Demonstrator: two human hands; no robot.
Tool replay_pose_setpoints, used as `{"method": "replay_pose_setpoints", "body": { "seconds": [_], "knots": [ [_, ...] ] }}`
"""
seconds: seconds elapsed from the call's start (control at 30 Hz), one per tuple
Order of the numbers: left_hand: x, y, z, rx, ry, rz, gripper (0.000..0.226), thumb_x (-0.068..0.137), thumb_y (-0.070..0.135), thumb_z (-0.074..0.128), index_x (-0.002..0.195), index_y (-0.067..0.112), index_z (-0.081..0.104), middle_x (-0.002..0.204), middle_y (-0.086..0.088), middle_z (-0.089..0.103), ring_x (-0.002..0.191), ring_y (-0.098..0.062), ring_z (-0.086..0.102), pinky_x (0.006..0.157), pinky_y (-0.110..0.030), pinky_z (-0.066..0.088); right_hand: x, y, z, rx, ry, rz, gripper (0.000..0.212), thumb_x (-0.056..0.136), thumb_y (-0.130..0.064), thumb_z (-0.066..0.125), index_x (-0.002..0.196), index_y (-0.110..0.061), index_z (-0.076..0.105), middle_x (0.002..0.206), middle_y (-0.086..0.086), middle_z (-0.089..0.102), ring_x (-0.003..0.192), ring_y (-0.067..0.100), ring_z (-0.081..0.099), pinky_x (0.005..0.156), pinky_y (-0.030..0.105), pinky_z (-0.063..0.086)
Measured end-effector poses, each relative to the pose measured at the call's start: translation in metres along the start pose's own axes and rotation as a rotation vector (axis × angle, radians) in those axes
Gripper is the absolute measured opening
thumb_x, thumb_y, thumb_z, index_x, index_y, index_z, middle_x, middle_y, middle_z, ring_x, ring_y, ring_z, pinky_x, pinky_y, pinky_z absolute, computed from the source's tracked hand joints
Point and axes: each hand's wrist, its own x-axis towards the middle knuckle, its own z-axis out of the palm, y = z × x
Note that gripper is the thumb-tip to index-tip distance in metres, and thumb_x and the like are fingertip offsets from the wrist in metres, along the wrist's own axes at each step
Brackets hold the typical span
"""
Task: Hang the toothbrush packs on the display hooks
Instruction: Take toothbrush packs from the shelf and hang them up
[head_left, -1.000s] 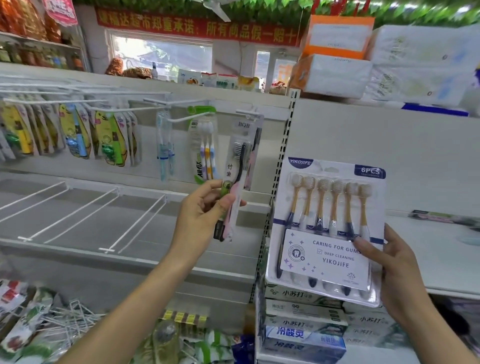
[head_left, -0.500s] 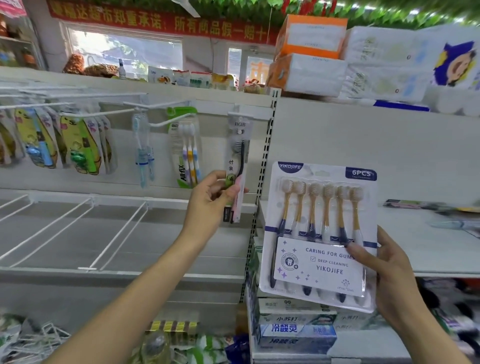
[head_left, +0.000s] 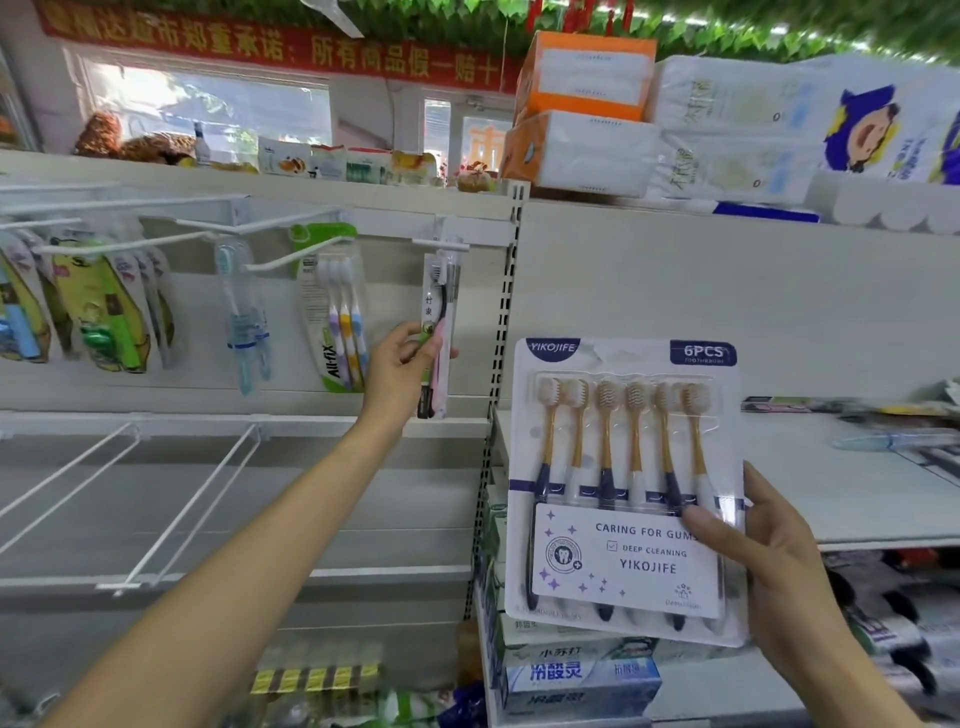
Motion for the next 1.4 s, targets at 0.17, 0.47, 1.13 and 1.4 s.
{"method": "replay_pose_setpoints", "body": {
  "seconds": [0.17, 0.47, 1.13, 1.4],
  "knots": [
    [0.014, -0.01, 0.004, -0.003, -0.039, -0.03, 0.018, 0.1, 0.024, 0.056, 0.115, 0.014, 0.057, 0.092, -0.003, 0.075, 0.083, -0.004, 0.072, 0.07, -0.017, 0.056, 0.001, 0.005, 0.004, -0.006, -0.01, 0.007, 0.042, 0.074, 0.001, 0.065, 0.114, -0.013, 0.067, 0.103, 0.024, 0.073, 0.086, 0.038, 0.073, 0.069, 0.042, 0.063],
    [0.031, -0.015, -0.005, 0.17, -0.047, -0.05, 0.026, 0.101, 0.029, 0.055, 0.113, 0.007, 0.061, 0.096, -0.003, 0.075, 0.079, 0.0, 0.07, 0.066, -0.01, 0.052, 0.0, 0.013, 0.014, -0.002, -0.063, 0.022, 0.038, 0.075, -0.001, 0.067, 0.109, -0.018, 0.069, 0.102, 0.025, 0.073, 0.088, 0.044, 0.072, 0.069, 0.047, 0.062],
    [-0.137, 0.04, -0.065, 0.005, -0.091, -0.234, 0.036, 0.089, 0.037, 0.057, 0.112, 0.012, 0.069, 0.104, -0.006, 0.077, 0.094, -0.022, 0.074, 0.079, -0.031, 0.061, 0.029, 0.052, 0.069, 0.06, -0.356, 0.092, 0.039, 0.077, 0.001, 0.067, 0.112, -0.015, 0.067, 0.101, 0.021, 0.074, 0.088, 0.04, 0.073, 0.07, 0.046, 0.063],
    [-0.181, 0.059, -0.14, 0.035, 0.231, -0.192, 0.022, 0.093, 0.015, 0.061, 0.112, 0.009, 0.07, 0.097, -0.007, 0.078, 0.083, -0.019, 0.075, 0.067, -0.025, 0.059, 0.031, 0.075, 0.146, 0.019, -0.645, 0.148, 0.046, 0.079, -0.006, 0.072, 0.123, -0.016, 0.064, 0.111, 0.014, 0.075, 0.1, 0.036, 0.072, 0.086, 0.053, 0.059]
  ]
}}
